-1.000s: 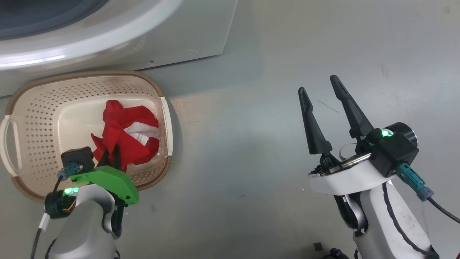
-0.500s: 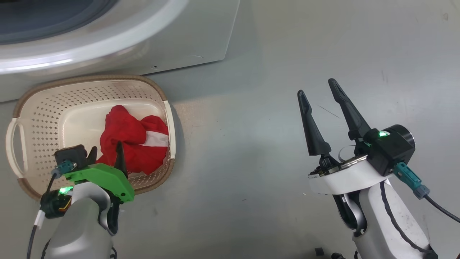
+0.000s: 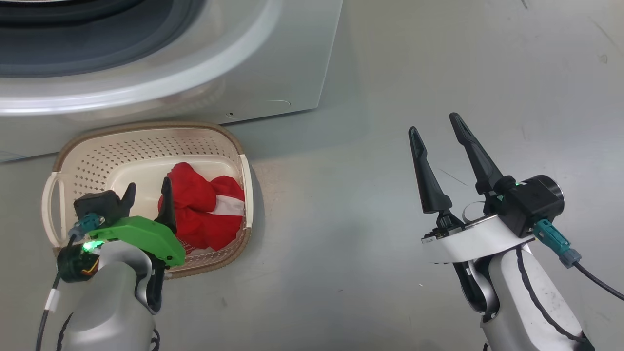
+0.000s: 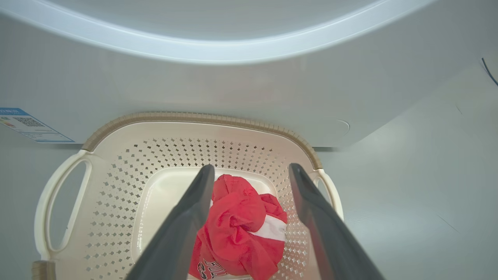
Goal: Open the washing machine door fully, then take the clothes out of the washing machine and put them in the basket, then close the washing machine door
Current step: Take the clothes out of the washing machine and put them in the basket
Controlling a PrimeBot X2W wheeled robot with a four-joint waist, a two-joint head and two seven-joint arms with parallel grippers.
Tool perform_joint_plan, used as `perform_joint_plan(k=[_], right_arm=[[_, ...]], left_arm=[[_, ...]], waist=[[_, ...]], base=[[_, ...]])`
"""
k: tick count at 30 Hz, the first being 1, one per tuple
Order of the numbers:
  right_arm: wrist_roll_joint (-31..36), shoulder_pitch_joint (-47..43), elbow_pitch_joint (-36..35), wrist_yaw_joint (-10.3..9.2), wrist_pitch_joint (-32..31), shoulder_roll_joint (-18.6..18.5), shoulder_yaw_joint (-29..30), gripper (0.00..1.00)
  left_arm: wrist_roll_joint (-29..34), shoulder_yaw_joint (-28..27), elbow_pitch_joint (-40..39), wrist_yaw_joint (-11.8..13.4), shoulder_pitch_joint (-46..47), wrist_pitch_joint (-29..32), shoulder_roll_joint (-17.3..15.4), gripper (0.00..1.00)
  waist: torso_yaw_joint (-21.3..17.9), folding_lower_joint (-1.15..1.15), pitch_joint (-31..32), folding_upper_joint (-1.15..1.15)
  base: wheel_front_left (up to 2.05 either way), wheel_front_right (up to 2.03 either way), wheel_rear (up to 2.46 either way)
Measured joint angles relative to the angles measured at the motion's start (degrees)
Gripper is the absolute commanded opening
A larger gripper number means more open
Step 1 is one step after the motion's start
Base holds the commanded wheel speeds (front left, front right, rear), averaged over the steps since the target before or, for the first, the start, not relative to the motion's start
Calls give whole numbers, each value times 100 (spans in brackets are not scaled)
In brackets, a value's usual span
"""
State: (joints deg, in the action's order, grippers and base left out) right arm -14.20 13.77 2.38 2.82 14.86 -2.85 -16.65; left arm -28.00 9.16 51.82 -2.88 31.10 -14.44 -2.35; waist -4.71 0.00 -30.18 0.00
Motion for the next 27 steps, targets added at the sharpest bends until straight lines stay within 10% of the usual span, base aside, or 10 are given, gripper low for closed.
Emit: perform_joint_plan(k=[27], right_arm=[[30, -617, 444, -104, 0, 4, 524, 100]], left_arm=[[914, -343, -2955, 93, -1202, 0, 43, 100]], waist=[[682, 0, 1341, 0]], base=[[0, 0, 0]])
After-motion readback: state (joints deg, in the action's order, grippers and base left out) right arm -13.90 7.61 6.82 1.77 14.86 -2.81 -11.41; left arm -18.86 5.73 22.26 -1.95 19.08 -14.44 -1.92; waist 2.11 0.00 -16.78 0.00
